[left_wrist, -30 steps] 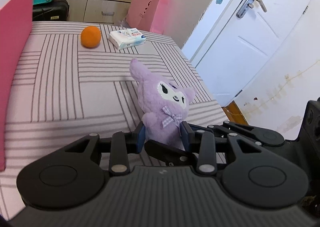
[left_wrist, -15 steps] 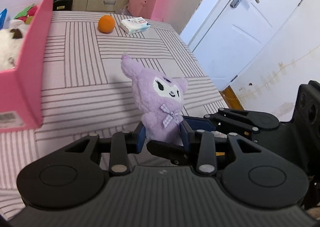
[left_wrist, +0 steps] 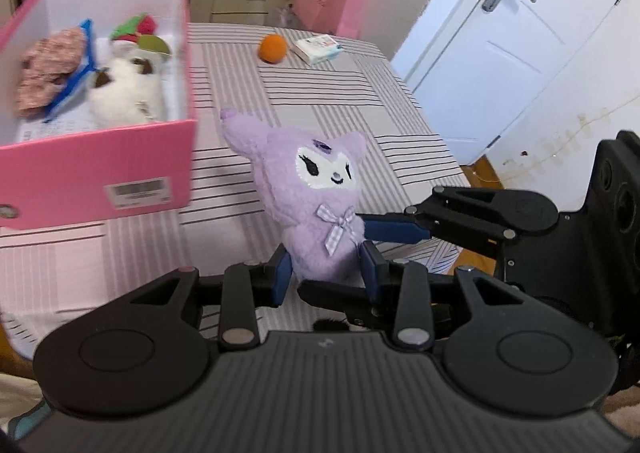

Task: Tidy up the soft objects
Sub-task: 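Lift the purple plush with the left gripper and carry it over the box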

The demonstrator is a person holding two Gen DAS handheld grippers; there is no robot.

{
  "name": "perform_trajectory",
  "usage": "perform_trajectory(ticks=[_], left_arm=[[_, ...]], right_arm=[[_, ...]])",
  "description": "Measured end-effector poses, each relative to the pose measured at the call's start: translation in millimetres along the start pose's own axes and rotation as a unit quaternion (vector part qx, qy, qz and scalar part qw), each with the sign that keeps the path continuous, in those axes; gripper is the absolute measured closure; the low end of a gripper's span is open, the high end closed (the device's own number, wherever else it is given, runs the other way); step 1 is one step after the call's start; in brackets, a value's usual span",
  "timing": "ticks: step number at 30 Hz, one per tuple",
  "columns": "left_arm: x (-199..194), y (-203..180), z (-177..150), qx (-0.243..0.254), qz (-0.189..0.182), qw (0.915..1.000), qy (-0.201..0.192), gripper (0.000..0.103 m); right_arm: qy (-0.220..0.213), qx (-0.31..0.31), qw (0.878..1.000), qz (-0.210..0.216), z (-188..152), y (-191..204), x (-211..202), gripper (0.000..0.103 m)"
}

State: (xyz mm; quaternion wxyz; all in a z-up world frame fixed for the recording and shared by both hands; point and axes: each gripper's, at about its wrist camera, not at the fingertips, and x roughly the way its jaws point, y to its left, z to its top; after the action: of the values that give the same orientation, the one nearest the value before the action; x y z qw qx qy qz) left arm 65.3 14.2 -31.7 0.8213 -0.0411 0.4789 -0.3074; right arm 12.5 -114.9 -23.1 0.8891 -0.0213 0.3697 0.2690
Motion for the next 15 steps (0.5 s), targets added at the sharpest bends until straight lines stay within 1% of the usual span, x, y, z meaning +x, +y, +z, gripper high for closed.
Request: perform_trajectory(ticks=[3,7,11,15], left_arm=[[-21.5,3.1,-2.8,0.009,0.019,0.9997,-0.01,0.068],[-46.1,14.9,-1.9,0.006,0.034,0.9989,-0.03,0.068],[-64.4,26.6,7.1,0.006,0.045,0.9973,-0.057,0.068],[-79.2,46.8,19.4,-0.002,0.053,0.9945,-0.09,0.068]], right_arm=[[-0.011,-0.032,0.999,0.011,9.9,18.7,-1.0,0.049],[-0.025,-0.063,0.997,0.021,27.4,36.5,0.1,0.049],[-0.038,-0.079,0.996,0.03,48.6,45.7,3.4,0.049],[-0.056,-0.086,0.994,0.04,74.3,49.3,14.8,0.048]])
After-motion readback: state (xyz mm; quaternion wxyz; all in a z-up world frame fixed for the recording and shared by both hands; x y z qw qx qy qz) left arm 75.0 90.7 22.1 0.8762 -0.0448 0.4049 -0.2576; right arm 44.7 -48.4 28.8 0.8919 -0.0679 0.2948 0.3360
